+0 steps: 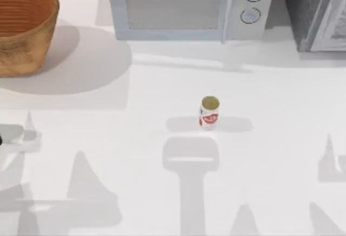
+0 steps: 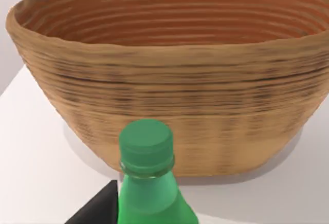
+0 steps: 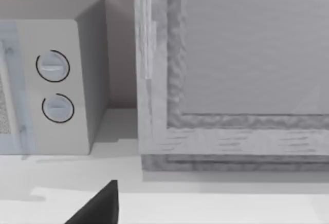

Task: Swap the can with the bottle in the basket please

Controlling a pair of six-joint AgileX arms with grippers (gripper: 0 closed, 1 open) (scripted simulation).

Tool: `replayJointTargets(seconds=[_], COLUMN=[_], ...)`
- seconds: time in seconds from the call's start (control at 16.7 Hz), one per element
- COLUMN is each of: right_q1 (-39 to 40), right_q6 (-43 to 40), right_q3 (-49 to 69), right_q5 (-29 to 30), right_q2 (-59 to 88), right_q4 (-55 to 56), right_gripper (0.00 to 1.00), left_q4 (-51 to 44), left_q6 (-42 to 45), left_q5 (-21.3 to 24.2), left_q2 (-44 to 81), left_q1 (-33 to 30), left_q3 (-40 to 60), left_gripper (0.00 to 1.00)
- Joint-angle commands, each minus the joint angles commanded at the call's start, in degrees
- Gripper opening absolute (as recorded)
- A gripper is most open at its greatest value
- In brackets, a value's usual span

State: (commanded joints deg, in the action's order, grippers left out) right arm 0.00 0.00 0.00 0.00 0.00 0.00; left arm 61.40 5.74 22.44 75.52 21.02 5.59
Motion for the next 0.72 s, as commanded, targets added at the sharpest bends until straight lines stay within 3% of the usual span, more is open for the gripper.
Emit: replayJointTargets(seconds=[0.36, 0.72], right_q1=[0.00, 0.00], right_q6=[0.00, 0.00], right_q3=[0.00, 0.00], right_q5=[0.00, 0.00], right_q2=[0.00, 0.00], right_q4=[0.00, 0.00], right_gripper=[1.00, 1.00], left_q4=[19.86, 27.17], left_q6=[1.80, 2.36], left_q5=[7.16, 9.63], left_q2=[25.38, 35.10], left_q1=[6.84, 9.63], left_q3=[1.88, 2.45], left_gripper=[1.00, 1.00])
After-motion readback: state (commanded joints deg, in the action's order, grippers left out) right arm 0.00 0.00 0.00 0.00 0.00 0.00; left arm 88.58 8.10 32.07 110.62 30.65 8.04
